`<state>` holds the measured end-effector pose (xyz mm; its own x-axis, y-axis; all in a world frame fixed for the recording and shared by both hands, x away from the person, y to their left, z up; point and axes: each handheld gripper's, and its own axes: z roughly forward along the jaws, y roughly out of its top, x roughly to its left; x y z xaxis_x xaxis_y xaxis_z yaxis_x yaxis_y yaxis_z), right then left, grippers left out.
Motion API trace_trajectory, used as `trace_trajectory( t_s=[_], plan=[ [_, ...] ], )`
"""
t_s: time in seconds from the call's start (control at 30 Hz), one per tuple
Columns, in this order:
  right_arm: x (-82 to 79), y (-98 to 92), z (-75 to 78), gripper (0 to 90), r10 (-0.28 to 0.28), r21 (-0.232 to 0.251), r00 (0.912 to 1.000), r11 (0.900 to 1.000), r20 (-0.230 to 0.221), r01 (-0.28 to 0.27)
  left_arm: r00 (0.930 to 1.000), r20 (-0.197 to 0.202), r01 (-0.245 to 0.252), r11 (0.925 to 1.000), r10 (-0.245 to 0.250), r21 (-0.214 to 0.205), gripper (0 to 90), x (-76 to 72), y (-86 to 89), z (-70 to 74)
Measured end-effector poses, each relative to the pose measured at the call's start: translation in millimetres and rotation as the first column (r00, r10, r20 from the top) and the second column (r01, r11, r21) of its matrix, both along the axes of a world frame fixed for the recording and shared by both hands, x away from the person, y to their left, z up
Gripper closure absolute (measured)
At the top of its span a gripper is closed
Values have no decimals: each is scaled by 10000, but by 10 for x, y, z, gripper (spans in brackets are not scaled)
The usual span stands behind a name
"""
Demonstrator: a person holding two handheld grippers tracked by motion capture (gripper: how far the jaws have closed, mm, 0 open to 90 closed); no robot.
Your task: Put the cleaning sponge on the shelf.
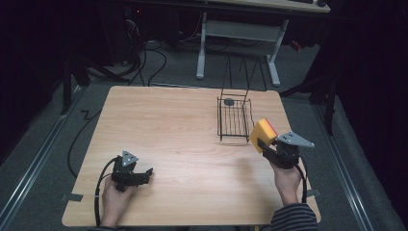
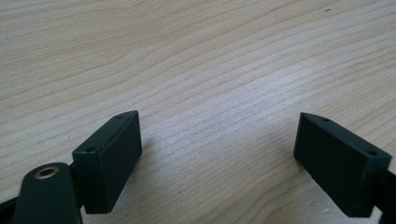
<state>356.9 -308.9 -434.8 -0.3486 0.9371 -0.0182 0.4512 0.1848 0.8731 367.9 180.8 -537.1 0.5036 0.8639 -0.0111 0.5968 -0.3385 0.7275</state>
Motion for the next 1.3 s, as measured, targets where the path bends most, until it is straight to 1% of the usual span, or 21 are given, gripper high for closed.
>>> trace_trajectory(
  t_s=[0.07, 0.1, 0.13, 0.37, 0.5, 0.6, 0.67, 0.8, 0.97, 1.1, 1.2, 1.23, 1.3],
  plan=[
    [24, 29, 11, 605, 12, -6, 10000, 10000, -31, -12, 10000, 0, 2, 10000, -2, -1, 156, 0, 0, 0],
    [37, 40, 14, 606, 62, 35, 10000, 10000, 40, -62, 10000, 0, 2, 10000, -2, -2, 157, 0, 0, 0],
    [49, 50, 21, 606, 70, 127, 10000, 9999, 9, -70, 10000, 0, 1, 10000, -1, 0, 157, 0, 0, 0],
    [172, 113, 80, 606, 177, 351, 9998, 9992, 36, -178, 10000, -4, 4, 10000, -4, -4, 157, 0, 1, 0],
    [255, 135, 106, 606, 173, 459, 9997, 9988, -158, -165, 10000, -7, 3, 10000, -3, -12, 157, 0, 2, 0],
    [302, 163, 123, 606, 195, 559, 9997, 9983, -160, -186, 10000, -3, 2, 10000, -2, -10, 157, 0, 1, 0],
    [323, 184, 130, 607, 242, 731, 9996, 9971, -164, -229, 10000, 0, 6, 10000, -6, 0, 156, -1, 0, 0],
    [365, 265, 147, 607, 384, 597, 9992, 9975, -124, -375, 10000, -11, -3, 10000, 3, -19, 155, -2, -1, -1],
    [472, 316, 173, 607, 461, 651, 9986, 9969, -249, -444, 10000, -13, 0, 10000, 0, -21, 155, -2, -1, -1],
    [562, 365, 208, 606, 472, 414, 9985, 9981, -266, -461, 10000, -10, 8, 10000, -8, -19, 155, -2, 0, -1],
    [639, 390, 198, 607, 368, 347, 9987, 9988, -350, -356, 10000, -11, 11, 10000, -11, -18, 155, -2, 1, -1],
    [666, 392, 186, 606, 378, 301, 9989, 9989, -273, -370, 10000, -11, 11, 10000, -11, -22, 155, -2, 0, -1],
    [720, 407, 157, 607, 238, 310, 9991, 9993, -338, -228, 10000, -13, 11, 10000, -11, -17, 155, -2, 1, -1]
  ],
)
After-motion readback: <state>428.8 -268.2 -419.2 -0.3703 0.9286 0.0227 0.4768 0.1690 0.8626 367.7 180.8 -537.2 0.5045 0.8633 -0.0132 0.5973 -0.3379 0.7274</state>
